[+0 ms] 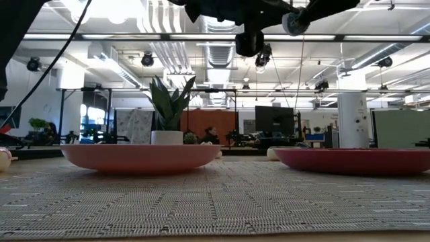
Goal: Pick & Place donuts
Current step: Put the small blue donut on the dark pink plate
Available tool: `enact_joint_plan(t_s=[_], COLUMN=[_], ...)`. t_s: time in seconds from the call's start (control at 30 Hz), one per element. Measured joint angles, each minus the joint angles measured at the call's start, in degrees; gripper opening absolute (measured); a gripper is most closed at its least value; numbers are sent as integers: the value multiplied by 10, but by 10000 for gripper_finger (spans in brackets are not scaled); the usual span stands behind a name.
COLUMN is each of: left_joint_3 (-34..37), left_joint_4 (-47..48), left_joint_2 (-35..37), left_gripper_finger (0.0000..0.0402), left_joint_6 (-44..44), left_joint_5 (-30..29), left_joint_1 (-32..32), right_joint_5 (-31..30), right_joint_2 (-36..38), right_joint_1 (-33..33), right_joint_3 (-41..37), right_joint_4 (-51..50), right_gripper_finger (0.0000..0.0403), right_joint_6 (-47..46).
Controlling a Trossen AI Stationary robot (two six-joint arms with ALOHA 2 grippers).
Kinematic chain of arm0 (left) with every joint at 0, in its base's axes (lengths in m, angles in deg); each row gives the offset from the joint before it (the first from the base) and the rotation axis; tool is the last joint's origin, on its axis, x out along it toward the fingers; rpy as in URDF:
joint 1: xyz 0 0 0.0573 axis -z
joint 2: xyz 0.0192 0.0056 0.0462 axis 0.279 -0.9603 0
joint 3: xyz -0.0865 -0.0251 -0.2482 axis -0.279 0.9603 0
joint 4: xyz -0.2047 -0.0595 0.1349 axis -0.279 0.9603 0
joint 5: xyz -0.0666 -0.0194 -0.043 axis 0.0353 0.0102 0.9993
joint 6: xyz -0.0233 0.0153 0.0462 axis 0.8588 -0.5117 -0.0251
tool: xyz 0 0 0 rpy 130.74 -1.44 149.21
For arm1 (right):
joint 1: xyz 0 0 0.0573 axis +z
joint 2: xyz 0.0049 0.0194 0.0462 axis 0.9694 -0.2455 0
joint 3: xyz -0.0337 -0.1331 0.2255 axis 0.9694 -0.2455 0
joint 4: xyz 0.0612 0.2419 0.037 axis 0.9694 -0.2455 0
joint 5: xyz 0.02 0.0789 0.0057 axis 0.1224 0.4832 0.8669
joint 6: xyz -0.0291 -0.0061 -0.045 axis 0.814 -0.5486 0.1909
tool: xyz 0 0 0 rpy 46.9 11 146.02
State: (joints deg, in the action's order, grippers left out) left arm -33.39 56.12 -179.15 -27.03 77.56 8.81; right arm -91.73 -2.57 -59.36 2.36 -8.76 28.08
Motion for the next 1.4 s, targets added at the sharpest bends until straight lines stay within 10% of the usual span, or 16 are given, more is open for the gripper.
enact_joint_plan(t_s=[0.23, 0.57, 0.9, 1.4], left_joint_3=[1, 0, 1, 64], left_joint_4=[11, 57, 169, 289], left_joint_2=[1, 6, 71, 175], left_gripper_finger=[81, 149, 147, 147], left_joint_6=[22, 33, 6, 19], left_joint_5=[-67, -115, -364, -482], left_joint_1=[-1, 17, 95, 136], right_joint_5=[60, 335, 357, 334], right_joint_2=[0, -4, -31, -170], right_joint_1=[1, -22, -24, -39], right_joint_3=[0, -117, -251, -226], right_joint_4=[-106, -126, 55, 67], right_gripper_finger=[14, 15, 15, 95], right_joint_6=[-137, -405, -541, -587])
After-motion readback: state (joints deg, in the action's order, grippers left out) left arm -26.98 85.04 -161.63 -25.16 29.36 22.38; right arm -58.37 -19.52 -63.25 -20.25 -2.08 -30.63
